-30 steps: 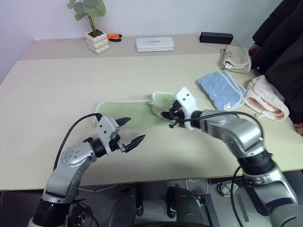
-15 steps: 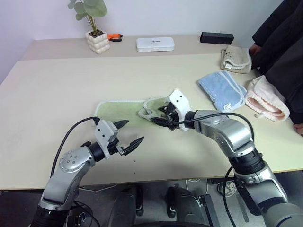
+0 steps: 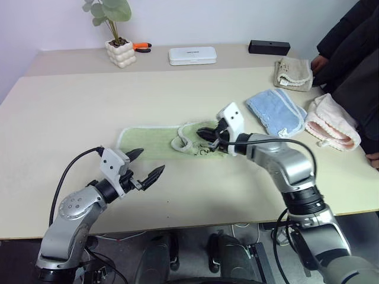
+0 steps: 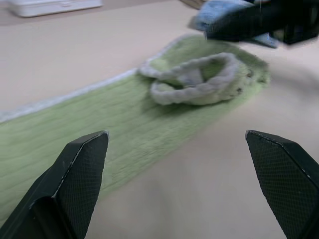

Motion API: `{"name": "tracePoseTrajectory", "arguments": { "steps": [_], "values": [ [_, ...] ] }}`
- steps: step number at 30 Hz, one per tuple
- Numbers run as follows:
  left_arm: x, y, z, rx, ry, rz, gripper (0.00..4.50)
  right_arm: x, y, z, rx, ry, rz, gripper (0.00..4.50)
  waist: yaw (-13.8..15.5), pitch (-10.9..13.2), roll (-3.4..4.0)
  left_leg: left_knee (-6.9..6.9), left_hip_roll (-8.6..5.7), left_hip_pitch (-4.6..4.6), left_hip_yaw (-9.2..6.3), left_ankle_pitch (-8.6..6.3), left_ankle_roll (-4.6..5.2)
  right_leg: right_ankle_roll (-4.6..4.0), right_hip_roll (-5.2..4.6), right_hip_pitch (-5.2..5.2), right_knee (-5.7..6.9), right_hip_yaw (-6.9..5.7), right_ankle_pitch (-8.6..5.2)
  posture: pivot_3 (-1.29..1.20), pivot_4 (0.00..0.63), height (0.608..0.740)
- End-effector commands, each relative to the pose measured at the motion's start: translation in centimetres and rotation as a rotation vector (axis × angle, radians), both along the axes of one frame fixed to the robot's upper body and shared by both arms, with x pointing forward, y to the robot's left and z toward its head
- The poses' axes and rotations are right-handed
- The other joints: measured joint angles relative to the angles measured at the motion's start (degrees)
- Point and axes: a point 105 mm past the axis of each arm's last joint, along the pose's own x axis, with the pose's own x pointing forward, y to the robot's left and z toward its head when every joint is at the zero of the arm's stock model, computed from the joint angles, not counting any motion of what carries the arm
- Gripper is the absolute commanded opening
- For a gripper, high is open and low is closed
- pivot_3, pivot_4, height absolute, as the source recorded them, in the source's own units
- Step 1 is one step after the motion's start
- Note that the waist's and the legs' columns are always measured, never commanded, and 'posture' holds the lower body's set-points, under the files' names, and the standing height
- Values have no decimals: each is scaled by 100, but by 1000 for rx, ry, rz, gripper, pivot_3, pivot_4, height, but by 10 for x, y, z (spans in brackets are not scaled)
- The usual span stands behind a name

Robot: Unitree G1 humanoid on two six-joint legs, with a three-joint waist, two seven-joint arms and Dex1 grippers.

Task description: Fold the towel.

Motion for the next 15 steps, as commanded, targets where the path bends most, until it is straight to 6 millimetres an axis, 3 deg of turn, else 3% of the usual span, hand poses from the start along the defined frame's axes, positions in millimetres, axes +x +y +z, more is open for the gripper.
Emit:
{"name": "tracePoseTrajectory", "arguments": {
  "steps": [1, 4, 7, 9, 12, 15],
  "values": [
    [-5, 6, 11, -35, -35, 45, 4500, -11, 16, -23, -92, -42, 100, 42, 12, 0, 0, 0, 0, 0, 0, 0, -1, 0, 0, 0, 2, -1, 0, 0, 150, 733],
    [-8, 13, 12, -63, -26, 95, 4500, -10, 17, -30, -132, -78, 104, 42, 16, -4, -6, 3, -2, 0, 0, 4, -6, 0, -2, 3, 1, 0, 0, 0, 150, 733],
    [-11, 19, 10, -73, -11, 135, 4500, 1, 13, -15, -86, -121, 45, 42, 14, -6, -11, 4, 0, 5, -1, 2, -4, 0, -1, 5, 0, 1, 0, 0, 150, 733],
    [-13, 25, 8, -98, 19, 181, 4500, 7, 7, 7, -36, -173, 26, 42, 16, -6, -10, 3, 1, 5, -4, 3, -6, 0, 0, 5, 1, 0, 0, 0, 150, 733],
    [-16, 33, -3, -189, 123, 256, 4500, 7, 1, 32, 5, -231, 50, 841, 21, -6, -10, 4, -1, 2, -3, 2, -6, 0, -2, 4, -1, 2, 0, 0, 150, 733],
    [-18, 38, -8, -331, 224, 330, 4500, -3, -2, 64, 18, -341, 143, 2340, 23, -5, -9, 2, 0, 2, -7, 2, -5, 0, -2, 4, -1, 0, 0, 0, 150, 733]
  ]
}}
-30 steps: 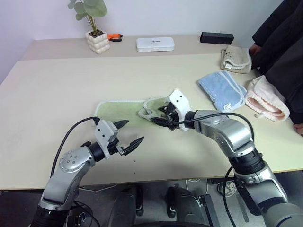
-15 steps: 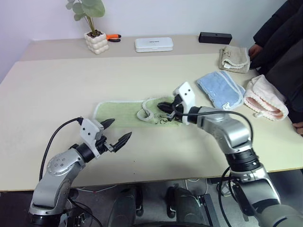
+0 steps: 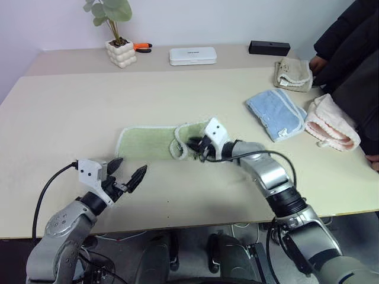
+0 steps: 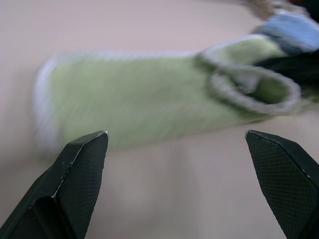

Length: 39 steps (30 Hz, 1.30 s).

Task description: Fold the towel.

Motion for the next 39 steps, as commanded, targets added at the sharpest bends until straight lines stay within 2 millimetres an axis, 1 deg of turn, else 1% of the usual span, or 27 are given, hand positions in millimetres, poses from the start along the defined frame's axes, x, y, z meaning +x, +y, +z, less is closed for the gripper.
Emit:
{"name": "tracePoseTrajectory", "arguments": {
  "steps": [1, 3, 4, 6, 9, 12, 15, 18, 21, 24, 25, 26, 29, 31, 32, 33, 35, 37, 38, 39],
  "values": [
    [-1, 4, 9, -162, 35, 85, 4500, -16, 4, 53, 31, -187, 145, 2813, -4, 0, 0, 0, 0, 0, 0, 0, 0, 0, 0, 0, 0, 0, 0, 0, 150, 733],
    [3, 5, 13, -303, 59, 144, 4500, -22, 4, 61, 15, -222, 184, 3936, 5, 0, -1, 0, 0, 0, -2, -1, 2, 0, 0, 1, 0, 0, 0, 0, 150, 733],
    [7, 8, 12, -375, 86, 190, 4500, -24, 5, 63, 12, -231, 193, 4378, 5, 0, -3, 1, 0, 1, -4, -1, 2, 1, 0, 4, 0, -1, 0, 0, 150, 733],
    [15, 12, 9, -485, 138, 265, 4500, -28, 6, 66, 15, -241, 218, 4453, 14, -1, -5, 6, 0, 2, -13, 0, 1, 1, 0, 11, 1, -2, 0, 0, 150, 733],
    [31, 13, 13, -654, 175, 338, 4500, -35, 12, 62, 15, -239, 253, 4453, 12, -1, -6, 10, -2, 2, -17, 1, 1, 1, 0, 16, 4, -5, 1, 0, 150, 733],
    [45, 16, 9, -726, 227, 399, 4500, -37, 14, 56, 3, -239, 259, 4453, 15, -2, -11, 13, -5, 2, -18, 4, -4, 2, -1, 20, 6, -8, 1, 0, 150, 733],
    [60, 20, 0, -769, 288, 472, 4500, -37, 16, 54, -1, -250, 255, 4453, 22, -2, -11, 14, -6, 4, -18, 15, -22, 2, 0, 22, 8, -13, 1, 0, 150, 733],
    [66, 18, 2, -835, 293, 487, 3674, -37, 17, 56, 2, -260, 250, 4500, 15, -3, -12, 13, -6, 10, -18, 16, -23, 2, 2, 30, 7, -14, 1, 0, 150, 733],
    [67, 16, 3, -838, 293, 480, 2208, -37, 16, 56, -1, -267, 244, 4500, 23, -3, -12, 14, -6, 9, -18, 18, -27, 2, 2, 30, 6, -14, 1, 0, 150, 733],
    [67, 20, 6, -861, 270, 496, 587, -38, 15, 55, -10, -274, 237, 4500, 22, -1, -15, 15, -7, 7, -18, 20, -31, 2, 2, 30, 5, -15, 1, 0, 150, 733],
    [67, 27, 14, -845, 213, 505, 134, -38, 15, 55, -11, -274, 234, 4500, 21, -1, -16, 16, -7, 7, -18, 20, -31, 2, 2, 30, 5, -15, 1, 0, 150, 733],
    [65, 39, 24, -795, 137, 523, 23, -39, 14, 55, -13, -273, 230, 4500, 16, -1, -16, 15, -7, 7, -19, 20, -31, 2, 2, 30, 5, -16, 1, 0, 150, 733],
    [56, 72, 55, -694, -41, 553, 23, -39, 10, 53, -23, -266, 218, 4500, -14, 1, -19, 12, -4, 7, -18, 22, -36, 1, 7, 25, 6, -17, 1, 0, 150, 733],
    [50, 87, 73, -659, -127, 548, 23, -39, 6, 52, -29, -259, 208, 4500, -16, 1, -19, 8, -3, 7, -17, 23, -37, 0, 7, 20, 6, -15, 1, 0, 150, 733],
    [47, 91, 85, -603, -172, 521, 23, -37, 4, 50, -33, -251, 196, 4500, -10, 1, -19, 7, -3, 7, -17, 24, -39, 0, 6, 19, 5, -15, 1, 0, 150, 733],
    [44, 92, 97, -526, -211, 478, 23, -35, 1, 47, -42, -243, 182, 4500, -8, 2, -20, 7, -3, 6, -18, 24, -39, 0, 5, 19, 5, -15, 0, 0, 150, 733],
    [43, 81, 112, -360, -249, 370, 23, -31, -3, 40, -57, -228, 161, 4500, 8, 1, -21, 5, -5, 5, -16, 23, -40, -1, 4, 16, 3, -14, 0, 0, 150, 733],
    [45, 59, 118, -245, -255, 236, 23, -28, -4, 33, -70, -214, 144, 4500, 37, 1, -21, 5, -6, 3, -16, 23, -41, -1, 4, 17, -2, -17, 0, 0, 150, 733],
    [46, 39, 119, -177, -255, 136, 23, -26, -5, 29, -80, -211, 139, 4500, 56, 1, -22, 4, -8, 3, -16, 21, -44, -2, 1, 19, -4, -16, -1, 0, 150, 733],
    [46, 27, 119, -135, -254, 69, 23, -26, -5, 27, -87, -210, 137, 4500, 77, 1, -22, 4, -9, 3, -16, 15, -54, -2, 1, 19, -7, -16, -1, 0, 150, 733]
  ]
}}
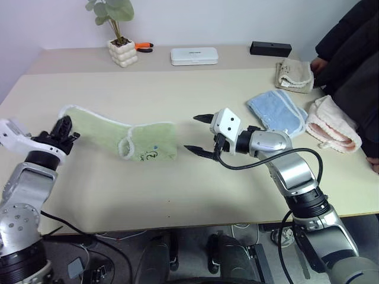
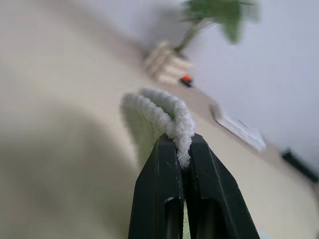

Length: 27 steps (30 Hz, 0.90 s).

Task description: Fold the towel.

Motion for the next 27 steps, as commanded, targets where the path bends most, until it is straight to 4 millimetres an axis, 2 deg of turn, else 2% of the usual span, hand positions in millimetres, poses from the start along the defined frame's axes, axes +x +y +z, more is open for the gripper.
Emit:
{"name": "tracePoseTrajectory", "arguments": {
  "steps": [1, 2, 4, 5, 9, 15, 18, 23, 25, 26, 27],
  "values": [
    [-2, -67, 5, 213, -27, -308, 23, 2, -2, -3, -3, -19, -19, 4500, 45, 0, 0, 0, -1, 0, 1, -2, -2, 0, 0, -1, -2, 1, 0, 0, 150, 733],
    [-3, -82, 2, 257, -23, -380, 23, 3, -2, -4, -1, -16, -21, 4500, 52, 0, 0, -4, -1, 0, 5, -2, -2, 0, -1, -3, -2, 5, 0, 0, 150, 733],
    [-4, -120, -22, 382, 53, -560, 23, 3, 0, -6, 8, -10, -29, 4500, 50, 0, 1, -7, -1, -2, 11, -1, -3, 0, -1, -10, -1, 10, 0, 0, 150, 733],
    [-5, -128, -31, 419, 79, -605, 23, 4, 0, -7, 9, -9, -32, 4500, 49, 0, 1, -8, 0, -2, 11, 1, -5, 0, 0, -11, 1, 10, 0, 0, 150, 733],
    [2, -139, -62, 506, 176, -653, 23, 5, -1, -8, 14, -8, -52, 4500, -18, 1, 1, -18, 3, 0, 17, 14, 3, 1, 6, -18, 3, 13, 1, 0, 150, 733],
    [18, -147, -71, 447, 200, -639, 23, 5, -4, -12, 14, -6, -79, 4500, -42, 1, 0, -18, 3, -2, 9, 19, -2, 2, 6, -18, 4, 10, 0, 0, 150, 733],
    [14, -143, -65, 407, 180, -644, 980, 5, -6, -11, 11, -9, -86, 4500, -55, 2, 0, -18, 3, -3, 10, 19, 0, 3, 5, -18, 4, 11, 1, 0, 150, 733],
    [5, -112, -40, 308, 106, -567, 3473, 9, -7, -6, 31, -7, -93, 4500, -71, 2, 0, -18, 8, 1, 8, 22, -5, 3, 6, -19, 10, 11, 1, 0, 150, 733],
    [-6, -98, -24, 259, 46, -551, 3550, 10, -6, -1, 62, 5, -92, 3935, -87, 2, -1, -18, 8, 1, 8, 21, -4, 2, 5, -19, 9, 12, 1, 0, 150, 733],
    [-12, -89, -13, 235, 1, -529, 3384, 10, -5, 2, 79, 9, -85, 3606, -77, 2, -1, -18, 8, 0, 7, 21, -4, 2, 4, -19, 8, 13, 1, 0, 150, 733],
    [-16, -82, -6, 227, -23, -498, 3034, 10, -2, 5, 97, 15, -77, 3133, -72, 2, -1, -18, 8, 1, 6, 21, -4, 2, 3, -19, 9, 12, 1, 0, 150, 733]
  ]
}}
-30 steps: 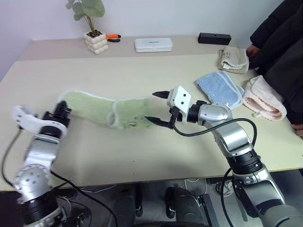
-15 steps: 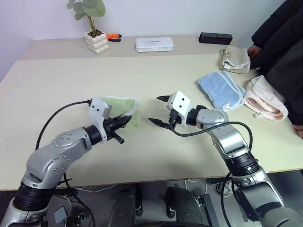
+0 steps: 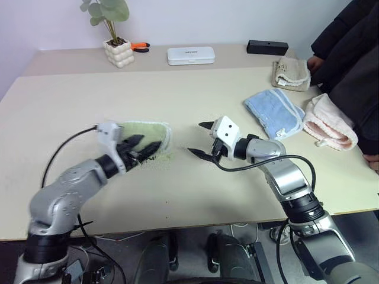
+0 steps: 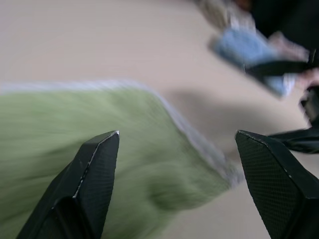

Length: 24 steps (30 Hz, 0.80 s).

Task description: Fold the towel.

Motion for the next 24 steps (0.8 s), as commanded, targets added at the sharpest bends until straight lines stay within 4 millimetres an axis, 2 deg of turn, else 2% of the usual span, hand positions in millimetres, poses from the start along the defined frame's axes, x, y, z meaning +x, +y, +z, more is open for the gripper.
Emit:
{"name": "tracePoseTrajectory", "arguments": {
  "steps": [1, 3, 5, 6, 9, 12, 15, 17, 21, 24],
  "values": [
    [-16, 21, 41, -63, -148, 54, 2621, 1, 9, 29, 95, -37, 30, 2590, 17, 0, 0, 0, 0, 0, -1, 0, 0, 0, 0, 0, 0, 0, 0, 0, 150, 733],
    [-12, 33, 41, -37, -145, 125, 1643, 1, 16, 35, 130, -28, 43, 1531, 24, 0, 0, 2, -1, 0, -5, 0, 0, 0, -1, 4, -1, -3, 0, 0, 150, 733],
    [0, 44, 30, 44, -111, 219, 627, 1, 33, 40, 178, -12, 72, 527, 28, 0, 0, 2, -4, 1, -6, 0, 0, -1, 0, 6, 0, -4, 0, 0, 150, 733],
    [4, 45, 24, 88, -98, 242, 552, 2, 42, 41, 192, -4, 81, 54, 25, 0, 0, 2, -4, 1, -6, 0, 0, -1, 0, 7, 0, -5, 0, 0, 150, 733],
    [19, 42, 7, 154, -74, 287, 552, 1, 64, 32, 179, 31, 115, 54, 28, -1, 0, 1, -5, 1, -5, 0, 0, 0, 3, 6, 1, -5, 0, 0, 150, 733],
    [34, 36, -22, 154, 3, 314, 552, 7, 88, -1, 85, 103, 91, 54, 18, -3, -3, 0, -7, 1, -3, 0, 0, 0, 3, 7, 1, -6, 0, 0, 150, 733],
    [36, 31, -48, 226, 57, 294, 552, 8, 94, -29, 5, 146, 75, 54, 2, -4, -3, -2, -5, 0, 1, 1, -1, 0, 5, 2, 4, -5, 0, 0, 150, 733],
    [36, 31, -58, 243, 78, 291, 552, 8, 91, -42, -35, 159, 58, 54, 4, -4, -3, -3, -5, -4, 3, 1, -1, 0, 4, -1, 2, -5, 0, 0, 150, 733],
    [33, 30, -63, 257, 86, 280, 552, 6, 86, -47, -56, 136, 42, 54, 1, -5, -2, -3, -4, 2, 2, 1, -3, -1, 2, 1, 5, -3, 0, 0, 150, 733],
    [29, 31, -58, 246, 55, 274, 552, 7, 81, -35, 3, 107, 32, 54, 0, -5, -2, -4, -3, 3, 1, 0, -4, -1, 1, 1, 5, -2, 0, 0, 150, 733]
  ]
}}
